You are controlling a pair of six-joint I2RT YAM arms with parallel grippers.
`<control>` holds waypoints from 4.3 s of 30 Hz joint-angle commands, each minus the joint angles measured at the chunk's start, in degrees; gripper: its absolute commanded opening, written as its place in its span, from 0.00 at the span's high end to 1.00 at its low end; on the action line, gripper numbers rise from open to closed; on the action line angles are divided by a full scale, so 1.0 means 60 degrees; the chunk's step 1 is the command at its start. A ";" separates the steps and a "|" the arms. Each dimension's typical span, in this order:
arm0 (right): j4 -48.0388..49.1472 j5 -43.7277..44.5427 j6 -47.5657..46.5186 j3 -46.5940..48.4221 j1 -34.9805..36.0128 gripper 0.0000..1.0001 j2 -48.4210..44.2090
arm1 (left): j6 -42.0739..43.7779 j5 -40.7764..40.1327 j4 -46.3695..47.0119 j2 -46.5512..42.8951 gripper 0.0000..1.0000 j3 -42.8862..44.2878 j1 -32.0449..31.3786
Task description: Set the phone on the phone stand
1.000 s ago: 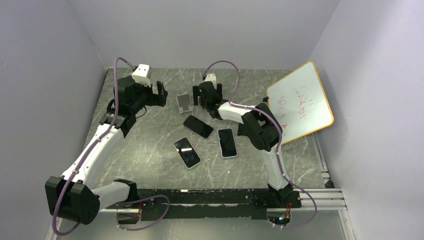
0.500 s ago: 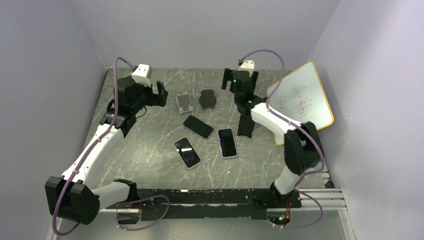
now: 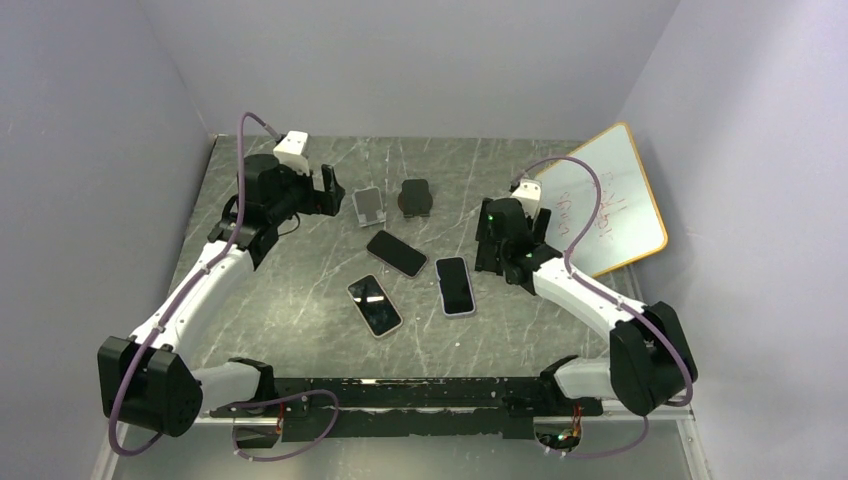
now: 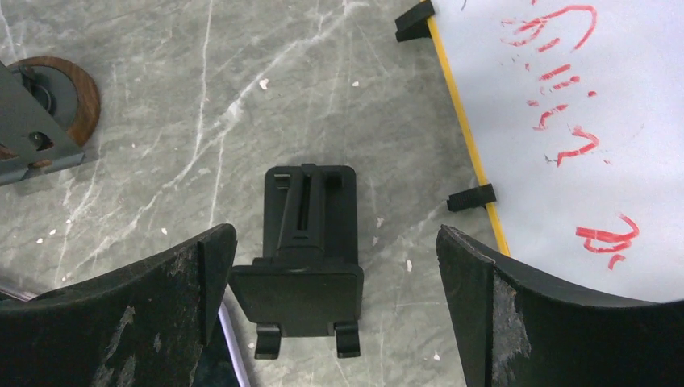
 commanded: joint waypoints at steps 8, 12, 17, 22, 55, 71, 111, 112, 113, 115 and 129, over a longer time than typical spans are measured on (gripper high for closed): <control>0.1191 -0.0398 0.0112 -0.0303 0.0007 0.00 0.0388 | -0.0122 0.0335 0.0179 -0.0018 0.00 0.0172 -0.0099; 0.1493 -0.0739 0.0225 -0.0478 0.0005 0.00 0.0603 | -0.0092 0.0293 0.0166 0.0007 0.00 0.0176 -0.0099; 0.1405 -0.0756 0.0509 -0.0639 0.0006 0.01 0.0797 | -0.0080 0.0282 0.0150 0.0082 0.00 0.0169 -0.0098; 0.1512 -0.0875 0.0775 -0.0933 0.0005 0.07 0.0817 | -0.0107 0.0327 0.0164 0.0154 0.00 0.0173 -0.0107; 0.2943 -0.1529 -0.0543 0.3774 -0.0153 0.57 0.6016 | 0.0180 -0.0055 0.0008 0.0164 0.00 0.0174 -0.0201; 0.3860 -0.3345 -0.1647 0.3968 -0.0756 0.00 0.6071 | 0.0263 -0.0170 -0.0026 0.0403 0.00 0.0220 -0.0193; -0.0066 -0.9157 -0.5326 0.3812 0.1389 0.00 0.5392 | -0.0025 0.0429 0.0062 0.0299 0.00 0.0183 -0.0202; -0.0125 -0.9222 -0.5342 0.3826 0.1434 0.00 0.5465 | -0.0030 0.0429 0.0058 0.0311 0.00 0.0190 -0.0202; -0.0172 -0.9296 -0.5355 0.3841 0.1498 0.00 0.5538 | -0.0029 0.0454 0.0048 0.0329 0.00 0.0190 -0.0198; -0.0254 -0.9358 -0.5377 0.3868 0.1610 0.00 0.5687 | -0.0022 0.0450 0.0021 0.0354 0.00 0.0205 -0.0201; -0.0395 -0.8963 -0.5265 0.3728 0.1803 0.00 0.5991 | 0.0560 0.2369 0.0376 -0.0625 0.00 -0.0468 -0.0216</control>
